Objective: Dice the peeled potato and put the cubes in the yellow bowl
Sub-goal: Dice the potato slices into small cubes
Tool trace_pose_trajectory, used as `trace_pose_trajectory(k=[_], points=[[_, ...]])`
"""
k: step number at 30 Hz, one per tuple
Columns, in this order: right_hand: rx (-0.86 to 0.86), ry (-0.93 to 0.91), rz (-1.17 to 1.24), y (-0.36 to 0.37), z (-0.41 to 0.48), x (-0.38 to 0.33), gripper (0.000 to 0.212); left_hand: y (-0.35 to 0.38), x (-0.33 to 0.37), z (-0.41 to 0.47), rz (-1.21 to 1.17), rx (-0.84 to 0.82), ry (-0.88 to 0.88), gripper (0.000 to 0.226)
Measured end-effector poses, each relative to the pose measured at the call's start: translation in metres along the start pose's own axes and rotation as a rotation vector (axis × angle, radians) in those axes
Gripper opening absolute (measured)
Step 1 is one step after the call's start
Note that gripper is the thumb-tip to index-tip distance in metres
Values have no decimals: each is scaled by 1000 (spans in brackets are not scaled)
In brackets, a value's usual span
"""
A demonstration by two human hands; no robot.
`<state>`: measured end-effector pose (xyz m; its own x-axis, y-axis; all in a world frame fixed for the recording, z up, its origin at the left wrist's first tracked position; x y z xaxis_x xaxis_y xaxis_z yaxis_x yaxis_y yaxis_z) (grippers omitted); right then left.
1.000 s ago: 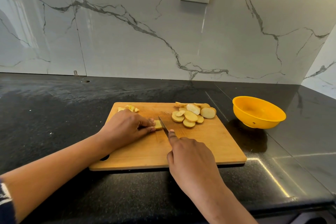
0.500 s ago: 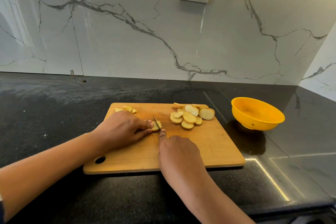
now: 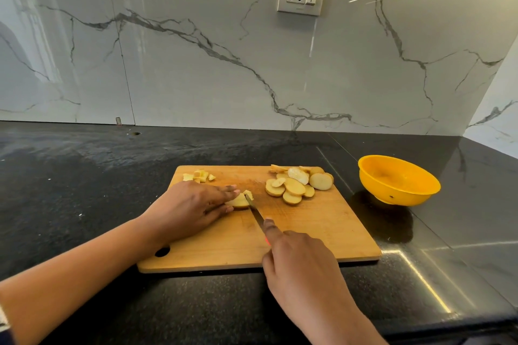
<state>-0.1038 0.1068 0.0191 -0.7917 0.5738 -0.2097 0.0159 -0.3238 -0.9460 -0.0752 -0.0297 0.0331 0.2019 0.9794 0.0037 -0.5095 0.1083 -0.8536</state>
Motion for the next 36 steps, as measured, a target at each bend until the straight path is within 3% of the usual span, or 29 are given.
trace_pose_trajectory(k=[3,10,23,36], points=[[22,32,47,-2,2,5,53,3,0,-4,-17,-57,48,57],[18,0,61,0,9,-8,53,23,-2,-9,0,-385,136,75],[-174,-67,-150,22,27,-30,59,19,-3,-6,-110,-292,175,63],[-66,-54,-21,-1,-2,-8,53,19,-2,-9,-126,-331,137,64]])
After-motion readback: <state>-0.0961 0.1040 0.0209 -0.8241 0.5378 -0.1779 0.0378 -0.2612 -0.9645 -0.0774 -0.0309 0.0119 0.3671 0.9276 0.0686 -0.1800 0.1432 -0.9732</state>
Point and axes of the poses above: each hand's wrist, its own z-axis towards the middle knuckle, its own y-axis out of the palm, x = y × z, the point moved 10 cm from there along z, towards the middle knuckle, and after that the axes turned 9 degrees about y, right-handed, at the moved point
